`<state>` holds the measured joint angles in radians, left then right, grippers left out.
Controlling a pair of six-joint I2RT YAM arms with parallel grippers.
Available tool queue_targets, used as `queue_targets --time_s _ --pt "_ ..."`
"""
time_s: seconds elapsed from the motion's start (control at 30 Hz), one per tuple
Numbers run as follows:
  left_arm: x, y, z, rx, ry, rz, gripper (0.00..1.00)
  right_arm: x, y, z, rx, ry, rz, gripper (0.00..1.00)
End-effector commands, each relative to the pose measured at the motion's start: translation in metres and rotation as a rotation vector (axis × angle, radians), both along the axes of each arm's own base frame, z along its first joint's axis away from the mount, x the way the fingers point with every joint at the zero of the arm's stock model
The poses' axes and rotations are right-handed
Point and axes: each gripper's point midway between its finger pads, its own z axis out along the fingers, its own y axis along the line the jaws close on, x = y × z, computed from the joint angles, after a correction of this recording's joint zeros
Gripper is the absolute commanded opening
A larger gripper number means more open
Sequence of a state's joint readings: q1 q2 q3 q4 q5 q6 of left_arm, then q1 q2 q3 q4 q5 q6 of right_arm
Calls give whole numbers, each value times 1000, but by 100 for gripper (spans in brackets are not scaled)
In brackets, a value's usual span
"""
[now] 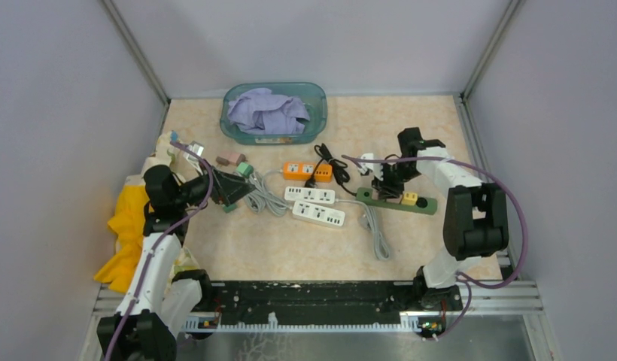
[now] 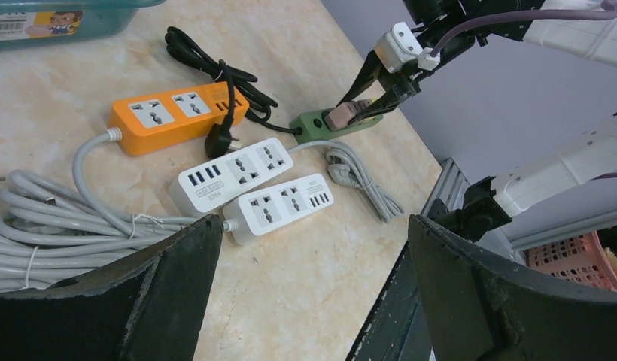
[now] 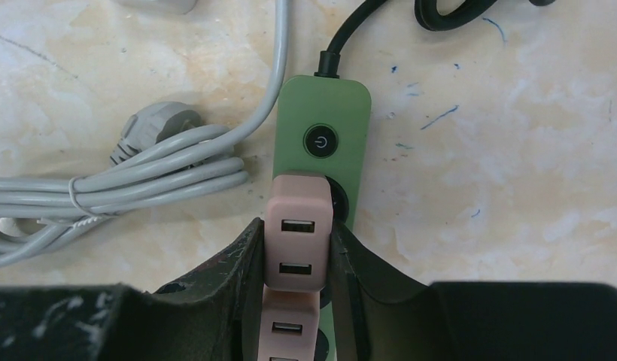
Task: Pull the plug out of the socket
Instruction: Remove the plug from the socket.
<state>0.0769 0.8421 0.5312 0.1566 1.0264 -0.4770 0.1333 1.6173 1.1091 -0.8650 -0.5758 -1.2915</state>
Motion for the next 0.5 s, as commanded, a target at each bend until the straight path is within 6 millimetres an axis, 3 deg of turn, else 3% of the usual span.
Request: queue_targets --time_s 0.0,0.27,0.47 --pt "-8 -3 8 -18 -58 -47 97 -37 20 10 99 61 171 1" --pt "-16 -9 14 -49 -96 -93 96 -58 37 0 110 67 347 4" --pt "-25 -19 16 -61 -124 -133 95 -64 48 3 146 45 401 5"
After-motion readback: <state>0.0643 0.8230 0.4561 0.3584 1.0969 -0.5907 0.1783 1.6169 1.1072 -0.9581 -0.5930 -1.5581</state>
